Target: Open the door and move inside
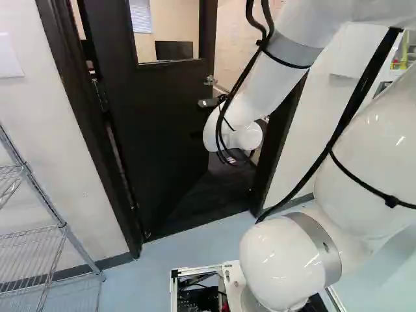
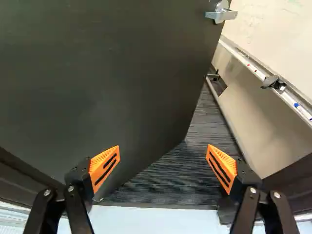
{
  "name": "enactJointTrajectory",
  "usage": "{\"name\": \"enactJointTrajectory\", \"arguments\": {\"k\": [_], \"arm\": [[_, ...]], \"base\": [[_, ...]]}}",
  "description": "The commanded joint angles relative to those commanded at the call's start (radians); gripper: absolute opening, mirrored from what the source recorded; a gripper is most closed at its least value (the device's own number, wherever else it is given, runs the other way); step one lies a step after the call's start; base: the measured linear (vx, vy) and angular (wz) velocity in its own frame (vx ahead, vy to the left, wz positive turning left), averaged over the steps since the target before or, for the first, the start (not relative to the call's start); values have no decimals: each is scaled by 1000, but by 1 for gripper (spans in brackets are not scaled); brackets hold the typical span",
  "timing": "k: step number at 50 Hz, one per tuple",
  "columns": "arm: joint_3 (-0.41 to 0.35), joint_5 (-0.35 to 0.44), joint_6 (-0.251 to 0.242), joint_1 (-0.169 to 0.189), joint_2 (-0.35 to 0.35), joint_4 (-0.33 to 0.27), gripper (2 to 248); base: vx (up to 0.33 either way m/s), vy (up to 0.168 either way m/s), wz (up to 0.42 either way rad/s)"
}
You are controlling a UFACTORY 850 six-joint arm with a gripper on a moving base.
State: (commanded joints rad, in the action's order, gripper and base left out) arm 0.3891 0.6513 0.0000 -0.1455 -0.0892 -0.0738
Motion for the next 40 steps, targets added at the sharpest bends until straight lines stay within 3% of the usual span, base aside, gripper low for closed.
{"name": "enactJointTrajectory", "arguments": {"k": [40], "arm": [[0, 0, 0, 0, 0, 0, 247]], "base": [[96, 15, -4]]}}
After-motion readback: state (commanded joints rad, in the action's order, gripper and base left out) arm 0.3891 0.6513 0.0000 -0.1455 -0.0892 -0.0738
